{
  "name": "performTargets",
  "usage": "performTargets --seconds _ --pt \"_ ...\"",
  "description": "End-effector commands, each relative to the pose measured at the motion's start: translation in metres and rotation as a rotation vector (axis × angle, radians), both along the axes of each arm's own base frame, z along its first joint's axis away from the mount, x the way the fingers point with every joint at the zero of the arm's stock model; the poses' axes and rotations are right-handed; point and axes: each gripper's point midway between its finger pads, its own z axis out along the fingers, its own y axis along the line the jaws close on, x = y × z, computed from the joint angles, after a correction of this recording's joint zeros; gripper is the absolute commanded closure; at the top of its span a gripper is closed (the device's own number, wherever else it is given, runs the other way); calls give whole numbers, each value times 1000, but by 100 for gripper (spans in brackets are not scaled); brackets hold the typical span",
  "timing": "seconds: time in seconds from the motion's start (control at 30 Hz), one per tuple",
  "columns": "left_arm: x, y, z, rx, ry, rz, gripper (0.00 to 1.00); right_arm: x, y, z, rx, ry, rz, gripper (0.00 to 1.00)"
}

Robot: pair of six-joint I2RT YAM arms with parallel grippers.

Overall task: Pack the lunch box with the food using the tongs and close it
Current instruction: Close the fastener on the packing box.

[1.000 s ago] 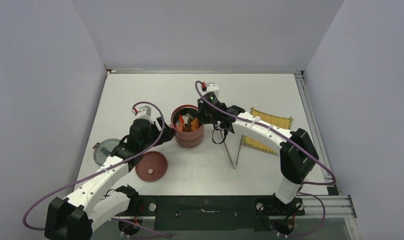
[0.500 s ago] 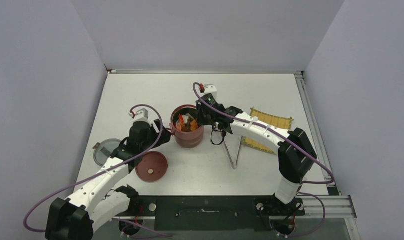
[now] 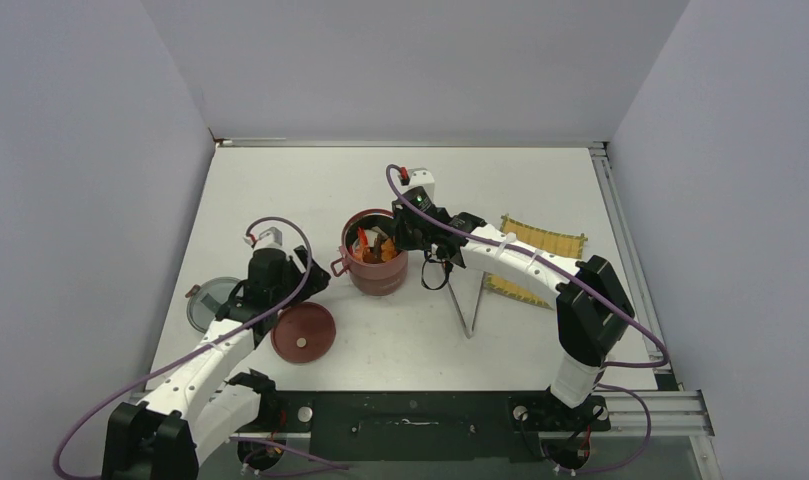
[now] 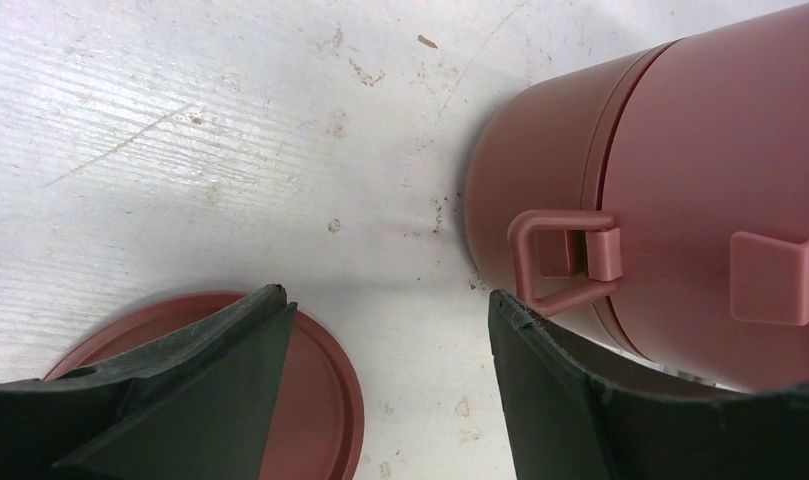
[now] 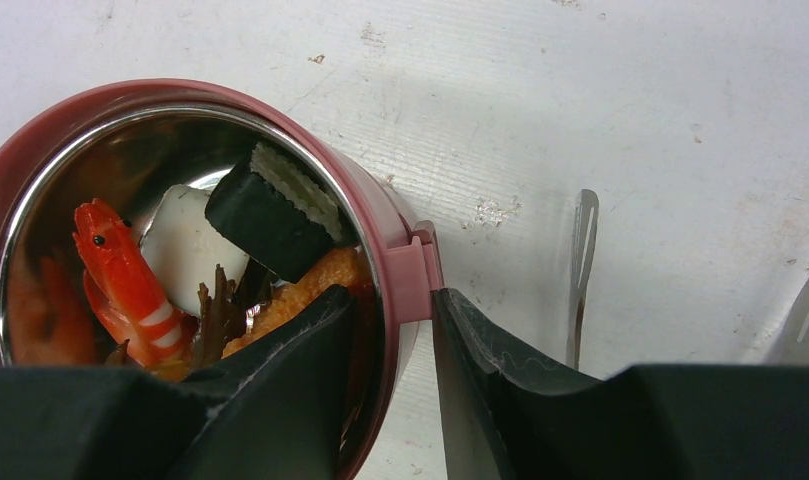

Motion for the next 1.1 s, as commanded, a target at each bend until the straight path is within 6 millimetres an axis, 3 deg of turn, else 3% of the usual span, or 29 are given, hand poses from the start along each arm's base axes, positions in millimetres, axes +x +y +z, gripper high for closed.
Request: performTargets --seconds 0.0,0.23,0.43,0.87,1.07 --pt "14 -7 22 -29 -67 -31 30 5 6 20 24 -40 -17 65" --pt "28 1 21 60 -48 -18 31 5 8 21 31 -43 -12 66" --pt "30 -1 22 63 -51 -20 31 1 9 19 -17 -65 -7 76" --pt "18 10 24 77 -35 20 31 -6 1 10 -184 -129 -53 90" --pt "10 2 30 53 -36 -7 31 -9 -4 7 -224 -142 -70 92"
